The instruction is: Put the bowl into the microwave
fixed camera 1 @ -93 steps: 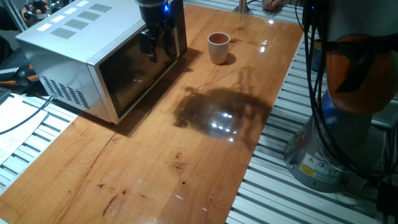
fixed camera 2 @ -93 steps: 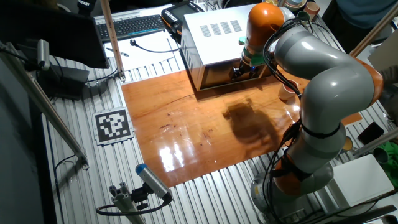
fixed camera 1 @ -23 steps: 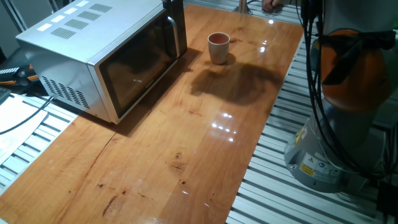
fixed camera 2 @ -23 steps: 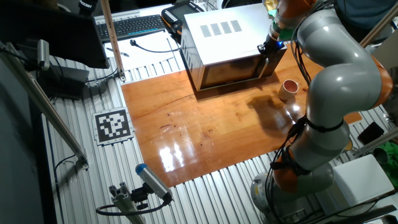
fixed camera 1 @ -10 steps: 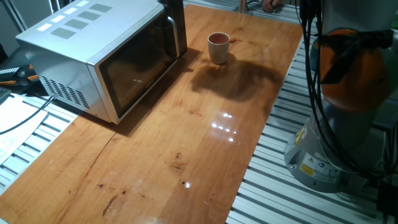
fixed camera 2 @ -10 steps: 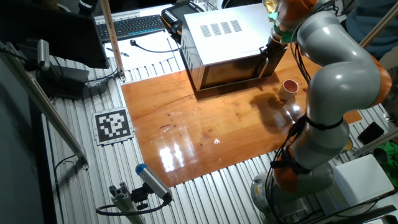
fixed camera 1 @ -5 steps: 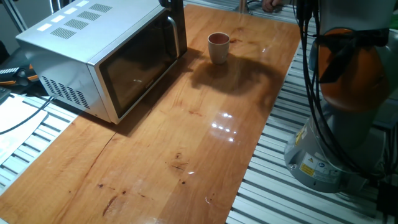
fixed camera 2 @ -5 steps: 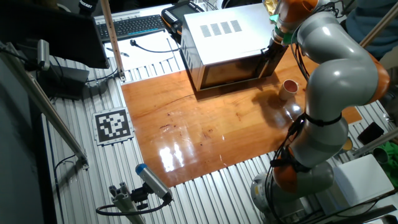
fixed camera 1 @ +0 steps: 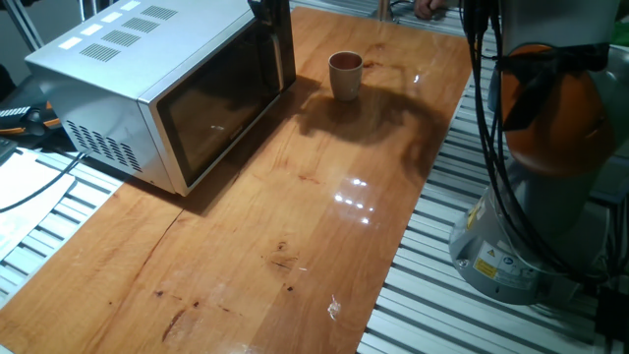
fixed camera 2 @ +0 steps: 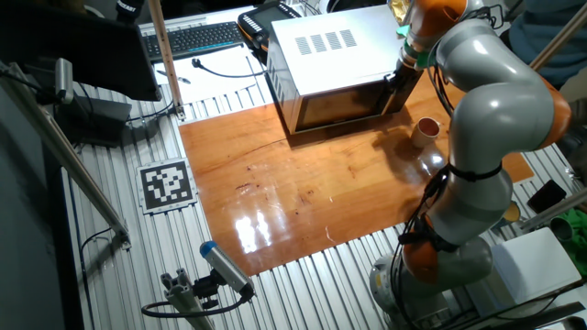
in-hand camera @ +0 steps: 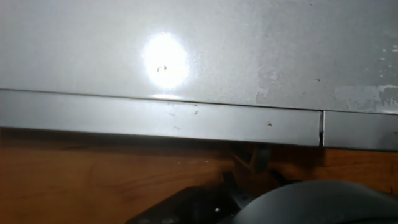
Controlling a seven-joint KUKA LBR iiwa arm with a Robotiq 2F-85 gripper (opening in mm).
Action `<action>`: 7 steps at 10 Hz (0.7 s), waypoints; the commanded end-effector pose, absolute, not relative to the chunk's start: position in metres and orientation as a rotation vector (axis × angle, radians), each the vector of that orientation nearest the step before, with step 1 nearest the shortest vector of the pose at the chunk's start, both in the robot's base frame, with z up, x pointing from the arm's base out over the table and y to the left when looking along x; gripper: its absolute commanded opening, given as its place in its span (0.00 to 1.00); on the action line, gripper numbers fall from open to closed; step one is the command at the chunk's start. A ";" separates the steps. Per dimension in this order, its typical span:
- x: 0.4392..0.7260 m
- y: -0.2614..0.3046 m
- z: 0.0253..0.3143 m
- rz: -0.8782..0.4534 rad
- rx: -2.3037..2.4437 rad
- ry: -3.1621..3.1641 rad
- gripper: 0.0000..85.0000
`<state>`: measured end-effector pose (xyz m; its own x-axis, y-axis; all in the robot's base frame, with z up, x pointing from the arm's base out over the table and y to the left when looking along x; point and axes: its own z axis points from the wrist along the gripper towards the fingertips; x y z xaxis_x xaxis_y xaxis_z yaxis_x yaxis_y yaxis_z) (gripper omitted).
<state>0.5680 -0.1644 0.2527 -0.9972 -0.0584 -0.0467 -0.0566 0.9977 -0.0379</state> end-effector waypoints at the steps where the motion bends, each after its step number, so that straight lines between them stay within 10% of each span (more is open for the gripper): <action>1: 0.568 -0.167 0.248 -0.066 -0.095 3.082 0.40; 7: 0.575 -0.168 0.242 -0.052 -0.085 3.061 0.40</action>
<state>0.5752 -0.1679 0.2416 -0.9954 -0.0562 -0.0782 -0.0535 0.9979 -0.0355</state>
